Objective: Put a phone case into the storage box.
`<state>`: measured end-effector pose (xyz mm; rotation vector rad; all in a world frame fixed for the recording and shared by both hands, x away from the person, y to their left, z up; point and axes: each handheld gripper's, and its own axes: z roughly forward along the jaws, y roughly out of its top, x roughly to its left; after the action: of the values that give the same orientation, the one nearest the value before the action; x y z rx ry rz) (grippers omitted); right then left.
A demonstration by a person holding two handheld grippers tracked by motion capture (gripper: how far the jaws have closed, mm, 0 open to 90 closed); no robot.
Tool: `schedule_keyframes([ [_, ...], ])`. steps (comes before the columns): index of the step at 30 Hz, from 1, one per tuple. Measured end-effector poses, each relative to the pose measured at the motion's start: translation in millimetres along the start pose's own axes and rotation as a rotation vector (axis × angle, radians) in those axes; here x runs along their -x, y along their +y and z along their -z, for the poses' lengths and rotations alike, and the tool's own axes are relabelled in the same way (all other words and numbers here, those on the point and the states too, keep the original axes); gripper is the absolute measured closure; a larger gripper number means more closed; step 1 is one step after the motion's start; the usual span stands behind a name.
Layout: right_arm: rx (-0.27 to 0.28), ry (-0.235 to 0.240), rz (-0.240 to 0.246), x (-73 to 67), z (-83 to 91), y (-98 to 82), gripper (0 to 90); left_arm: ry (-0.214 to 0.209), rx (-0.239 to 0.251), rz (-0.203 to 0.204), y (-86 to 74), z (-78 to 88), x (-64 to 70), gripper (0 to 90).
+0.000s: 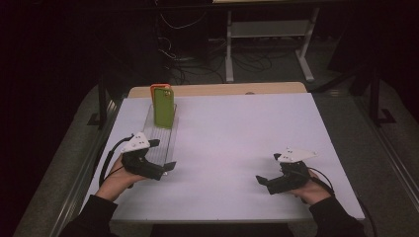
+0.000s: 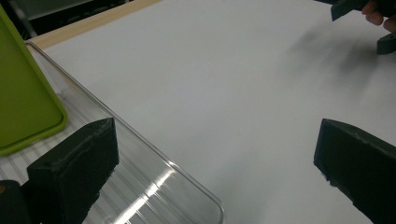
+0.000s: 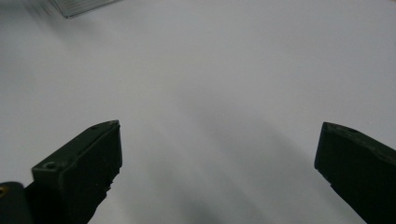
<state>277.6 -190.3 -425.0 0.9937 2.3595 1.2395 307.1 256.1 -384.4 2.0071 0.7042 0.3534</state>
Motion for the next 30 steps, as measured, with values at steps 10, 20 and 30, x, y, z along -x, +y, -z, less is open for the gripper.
schedule_keyframes([
  [10, 0.014, 0.003, -0.001, -0.2, 2.5, 2.5, 0.0, -0.018, -0.019, 0.018, -16.2, -0.7, -0.2, 0.0],
  [20, 0.038, 0.014, 0.004, -1.0, 6.7, 7.0, 0.0, -0.035, -0.023, 0.017, -19.9, -2.6, 0.2, 0.0],
  [30, 0.048, 0.015, 0.001, -1.1, 8.6, 8.4, 0.0, -0.04, -0.024, 0.018, -20.2, -2.8, 0.3, 0.0],
])
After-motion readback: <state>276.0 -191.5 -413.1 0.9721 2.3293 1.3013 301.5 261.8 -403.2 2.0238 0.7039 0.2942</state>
